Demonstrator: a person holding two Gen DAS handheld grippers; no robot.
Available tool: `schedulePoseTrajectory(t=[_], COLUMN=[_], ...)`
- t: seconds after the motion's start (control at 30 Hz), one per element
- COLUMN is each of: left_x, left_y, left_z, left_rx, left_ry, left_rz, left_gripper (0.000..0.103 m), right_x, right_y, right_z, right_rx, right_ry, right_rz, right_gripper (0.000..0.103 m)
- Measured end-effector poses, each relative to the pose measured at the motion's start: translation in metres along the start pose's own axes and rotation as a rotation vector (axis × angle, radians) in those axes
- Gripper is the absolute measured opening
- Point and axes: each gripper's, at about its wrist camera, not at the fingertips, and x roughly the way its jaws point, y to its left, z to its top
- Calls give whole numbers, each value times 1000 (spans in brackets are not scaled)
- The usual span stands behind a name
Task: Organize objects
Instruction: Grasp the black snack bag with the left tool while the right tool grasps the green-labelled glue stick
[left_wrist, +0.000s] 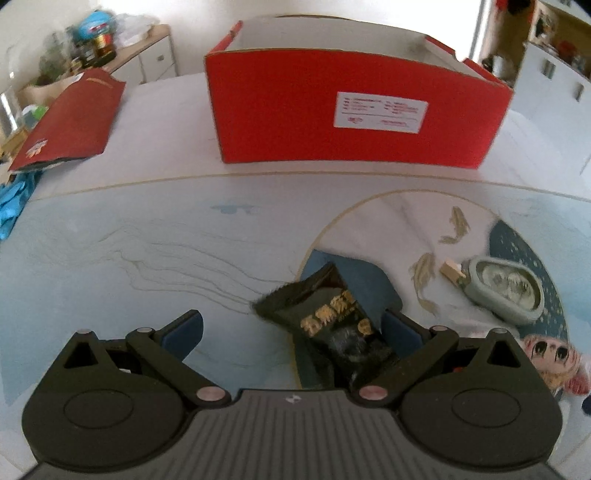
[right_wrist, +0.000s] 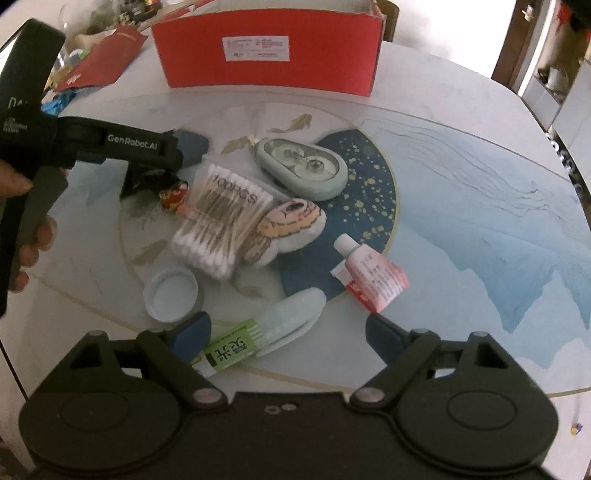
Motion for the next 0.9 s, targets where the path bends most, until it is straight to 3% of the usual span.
schedulePoseTrajectory(t=[0.37,0.47,0.63,0.7,0.77,0.9], left_x=[5,6,6,4,2,-2], left_y=[12,10,9,8,5,3], left_z=[-1,-2,-3,-2,-1,2], left_rx=[60,81,101,113,130,141], left_ry=[24,15,-6,-17,-27,-31], left_rz=[-42,-52,-73,-88,-95,-129], left_gripper=[103,103,100,94,74,49], right_x=[-4,-8,-11,-12,-13,-14], right_y=[-3,-1,8,11,13,13], right_z=[-15,-17,-18,-19,-19,-18], right_rx=[-45,-62,-101,-117,-124,-116], right_ry=[30,26,14,10,8,1], right_rz=[8,13,29,35,42,33], right_gripper=[84,77,57,51,46,31])
